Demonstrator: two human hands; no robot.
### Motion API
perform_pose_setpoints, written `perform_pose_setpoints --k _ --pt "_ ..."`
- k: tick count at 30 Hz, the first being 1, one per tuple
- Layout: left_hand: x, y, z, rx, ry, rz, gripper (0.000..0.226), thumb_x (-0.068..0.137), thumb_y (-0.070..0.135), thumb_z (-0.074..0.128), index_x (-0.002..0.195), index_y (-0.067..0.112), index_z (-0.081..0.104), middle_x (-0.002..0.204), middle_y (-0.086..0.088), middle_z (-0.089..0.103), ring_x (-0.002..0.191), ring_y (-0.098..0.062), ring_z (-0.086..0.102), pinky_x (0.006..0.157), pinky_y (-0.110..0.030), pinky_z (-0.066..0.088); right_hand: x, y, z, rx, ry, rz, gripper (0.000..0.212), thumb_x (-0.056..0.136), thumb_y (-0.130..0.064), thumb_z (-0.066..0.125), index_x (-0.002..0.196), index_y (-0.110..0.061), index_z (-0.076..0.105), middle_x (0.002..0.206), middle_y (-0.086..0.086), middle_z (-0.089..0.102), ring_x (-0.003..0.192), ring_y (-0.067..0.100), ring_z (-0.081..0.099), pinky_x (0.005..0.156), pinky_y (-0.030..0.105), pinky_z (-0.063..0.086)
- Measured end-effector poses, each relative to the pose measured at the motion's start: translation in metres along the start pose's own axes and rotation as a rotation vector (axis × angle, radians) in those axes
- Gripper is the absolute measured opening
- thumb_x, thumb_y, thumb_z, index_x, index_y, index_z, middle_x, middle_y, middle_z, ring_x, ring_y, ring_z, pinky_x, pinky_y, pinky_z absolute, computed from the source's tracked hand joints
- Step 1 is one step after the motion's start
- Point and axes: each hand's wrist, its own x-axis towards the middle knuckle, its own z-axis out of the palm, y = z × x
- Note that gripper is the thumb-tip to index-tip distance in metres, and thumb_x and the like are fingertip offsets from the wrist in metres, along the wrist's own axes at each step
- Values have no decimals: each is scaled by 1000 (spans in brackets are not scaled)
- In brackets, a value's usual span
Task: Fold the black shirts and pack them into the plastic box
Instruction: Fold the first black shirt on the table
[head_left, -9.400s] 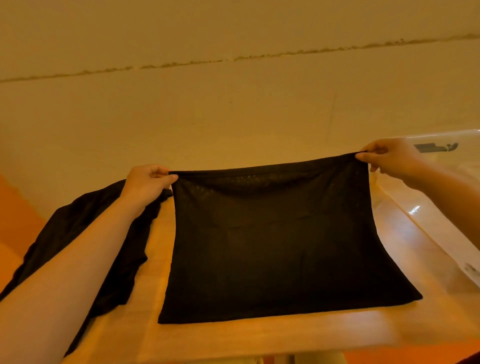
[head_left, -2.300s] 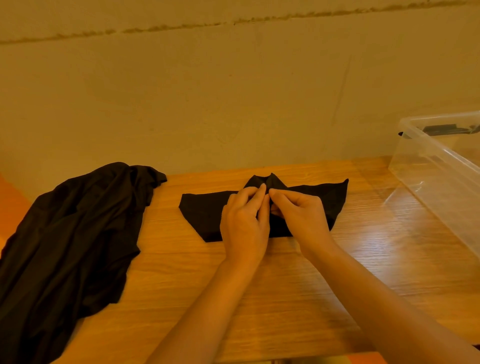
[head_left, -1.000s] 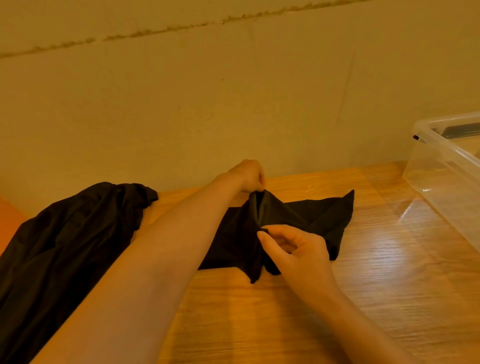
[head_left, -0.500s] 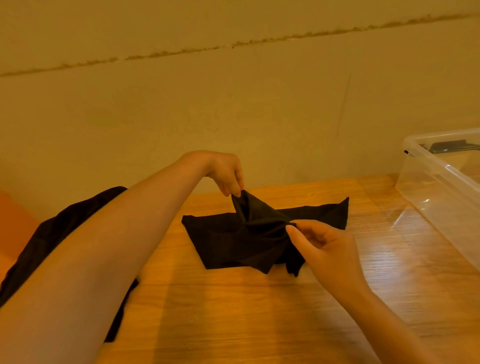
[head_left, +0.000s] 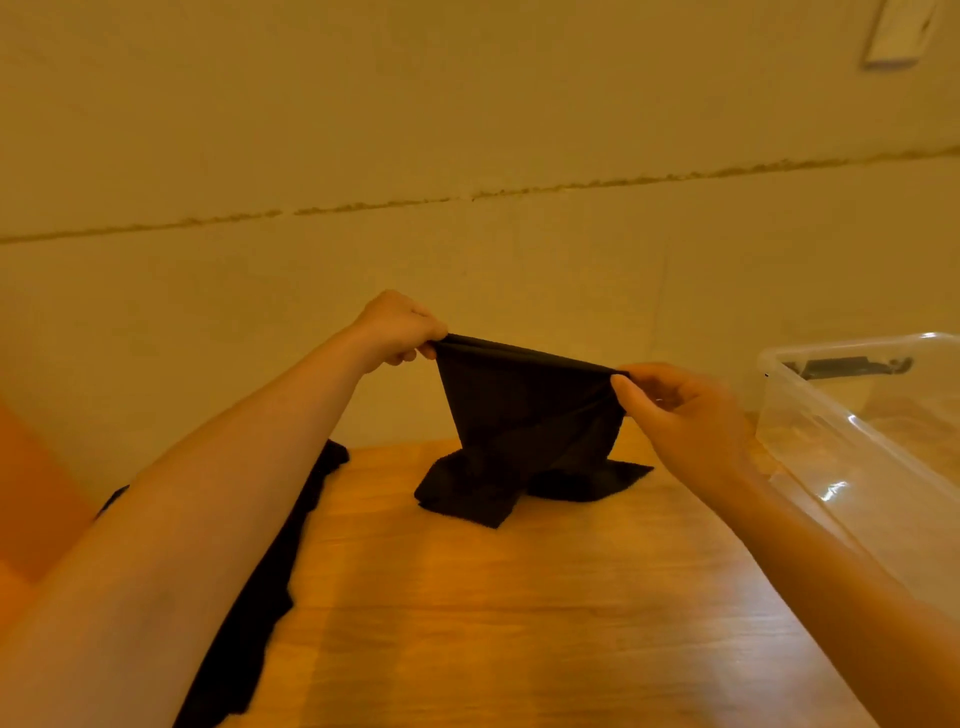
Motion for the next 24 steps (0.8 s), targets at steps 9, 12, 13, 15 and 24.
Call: perform_pose_setpoints --k 9,12,13,15,24 --pt "-40 55 -66 -329 141 51 17 88 14 61 102 4 66 81 -9 74 65 -12 72 49 -18 50 84 -40 -25 4 45 -37 13 93 -22 59 96 -22 72 83 -10 71 74 6 68 69 16 55" --pt "-52 63 -82 -377 76 116 17 86 18 70 99 7 66 91 -11 75 79 -16 73 63 -22 56 102 -55 -31 6 37 -28 15 95 -22 57 100 -18 70 88 -5 71 79 8 68 68 16 55" --pt "-56 64 -87 -367 36 143 22 83 20 73 100 8 67 92 -10 75 83 -16 73 66 -23 56 106 -59 -33 12 33 -23 13 95 -22 56 98 -19 69 88 -4 71 80 8 68 70 18 56" --pt "-63 64 -96 -314 -21 190 29 79 19 76 104 8 69 93 -7 75 87 -16 73 66 -21 56 113 -66 -39 8 3 -5 12 96 -22 56 95 -23 68 88 -5 71 83 9 68 76 23 56" --pt "-71 69 -105 -122 42 201 19 77 26 78 89 12 71 68 1 69 51 -5 58 53 -19 45 125 -83 -63 -47 -225 110 15 96 -20 55 89 -19 68 87 1 70 80 10 67 74 23 54"
